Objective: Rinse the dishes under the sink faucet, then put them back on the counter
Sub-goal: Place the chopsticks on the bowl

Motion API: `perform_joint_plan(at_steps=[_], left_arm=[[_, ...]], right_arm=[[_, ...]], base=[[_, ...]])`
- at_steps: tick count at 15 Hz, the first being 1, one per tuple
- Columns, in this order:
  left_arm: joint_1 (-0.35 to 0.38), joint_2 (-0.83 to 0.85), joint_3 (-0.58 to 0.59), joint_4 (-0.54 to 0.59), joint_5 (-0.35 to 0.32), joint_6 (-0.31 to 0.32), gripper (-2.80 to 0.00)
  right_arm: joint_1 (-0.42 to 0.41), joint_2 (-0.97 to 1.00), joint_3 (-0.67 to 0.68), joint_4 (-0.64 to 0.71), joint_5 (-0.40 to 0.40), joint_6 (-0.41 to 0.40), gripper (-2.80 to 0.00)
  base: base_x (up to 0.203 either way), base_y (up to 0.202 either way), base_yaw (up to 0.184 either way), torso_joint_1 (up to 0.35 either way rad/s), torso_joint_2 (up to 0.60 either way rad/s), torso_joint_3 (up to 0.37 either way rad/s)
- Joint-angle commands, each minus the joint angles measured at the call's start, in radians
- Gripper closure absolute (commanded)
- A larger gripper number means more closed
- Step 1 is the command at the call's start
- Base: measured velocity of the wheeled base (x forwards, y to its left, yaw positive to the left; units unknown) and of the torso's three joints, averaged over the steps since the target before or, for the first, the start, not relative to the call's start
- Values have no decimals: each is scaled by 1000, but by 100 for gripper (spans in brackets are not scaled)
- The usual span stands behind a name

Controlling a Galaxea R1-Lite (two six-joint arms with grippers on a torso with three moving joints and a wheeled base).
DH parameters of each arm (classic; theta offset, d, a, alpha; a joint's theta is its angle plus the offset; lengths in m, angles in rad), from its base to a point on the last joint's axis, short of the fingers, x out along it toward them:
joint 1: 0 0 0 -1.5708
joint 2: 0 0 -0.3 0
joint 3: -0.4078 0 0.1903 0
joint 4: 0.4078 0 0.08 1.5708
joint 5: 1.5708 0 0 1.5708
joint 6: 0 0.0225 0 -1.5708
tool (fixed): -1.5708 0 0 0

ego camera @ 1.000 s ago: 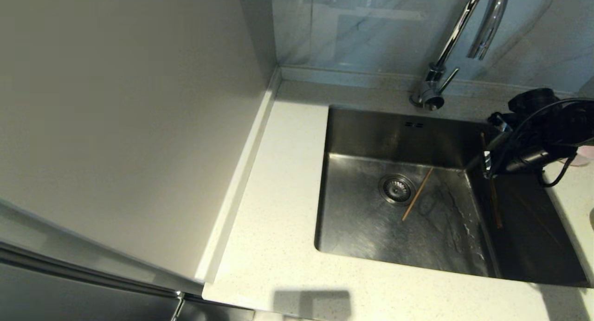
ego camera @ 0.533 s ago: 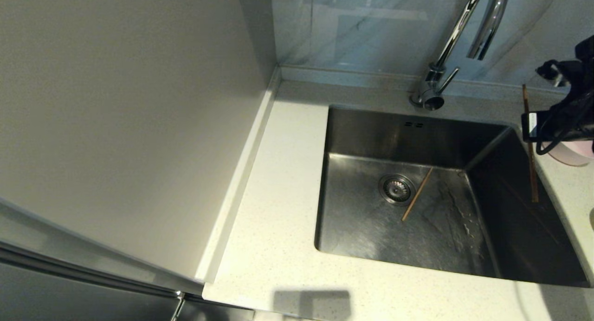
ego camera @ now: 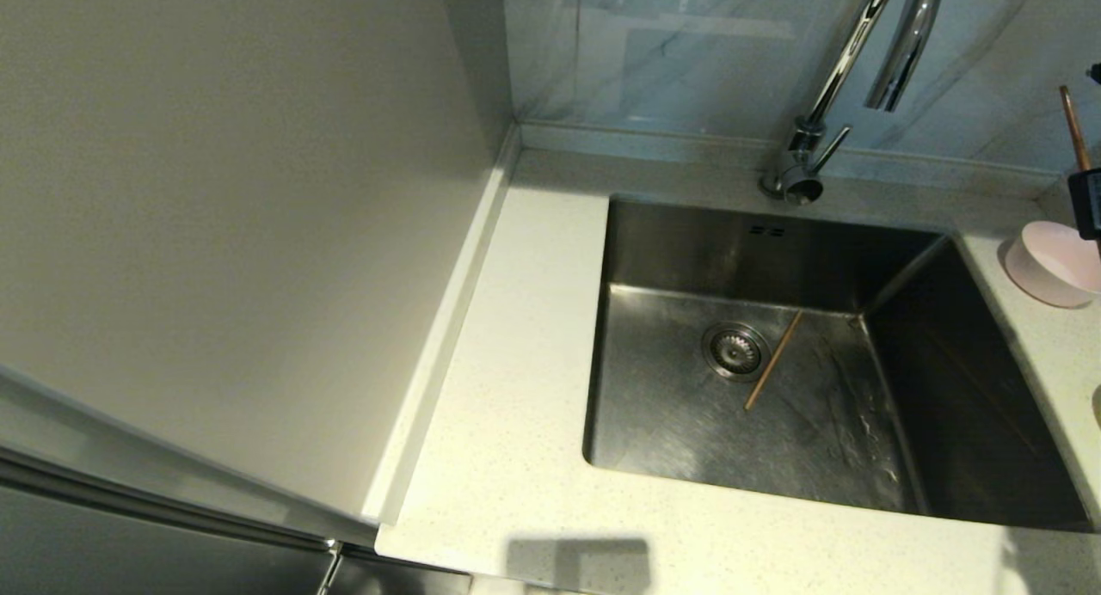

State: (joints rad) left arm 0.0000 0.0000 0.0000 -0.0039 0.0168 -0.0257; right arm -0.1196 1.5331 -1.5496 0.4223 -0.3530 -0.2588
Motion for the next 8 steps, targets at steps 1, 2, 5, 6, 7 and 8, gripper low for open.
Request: perform_joint_plan(at_steps=[1, 2, 5, 6, 7, 8], left_arm=[[0, -3, 0, -1, 0, 0, 0], [0, -3, 0, -1, 0, 0, 0], [0, -3, 0, -1, 0, 0, 0], [0, -3, 0, -1, 0, 0, 0], [0, -3, 0, -1, 0, 0, 0], [0, -3, 0, -1, 0, 0, 0]], right_arm=[[-2, -24, 2, 1, -9, -28, 0], [-5, -24, 0, 1, -22, -31, 0], [-37, -20, -7, -3, -32, -53, 0], [-51, -18, -5, -24, -33, -64, 0], [-67, -17, 3, -45, -34, -81, 0], [-85, -16, 10, -57, -34, -94, 0]], base=[[0, 0, 0, 0, 0, 0], [0, 0, 0, 0, 0, 0], [0, 0, 0, 0, 0, 0], [0, 0, 0, 0, 0, 0], [0, 0, 0, 0, 0, 0], [0, 0, 0, 0, 0, 0]])
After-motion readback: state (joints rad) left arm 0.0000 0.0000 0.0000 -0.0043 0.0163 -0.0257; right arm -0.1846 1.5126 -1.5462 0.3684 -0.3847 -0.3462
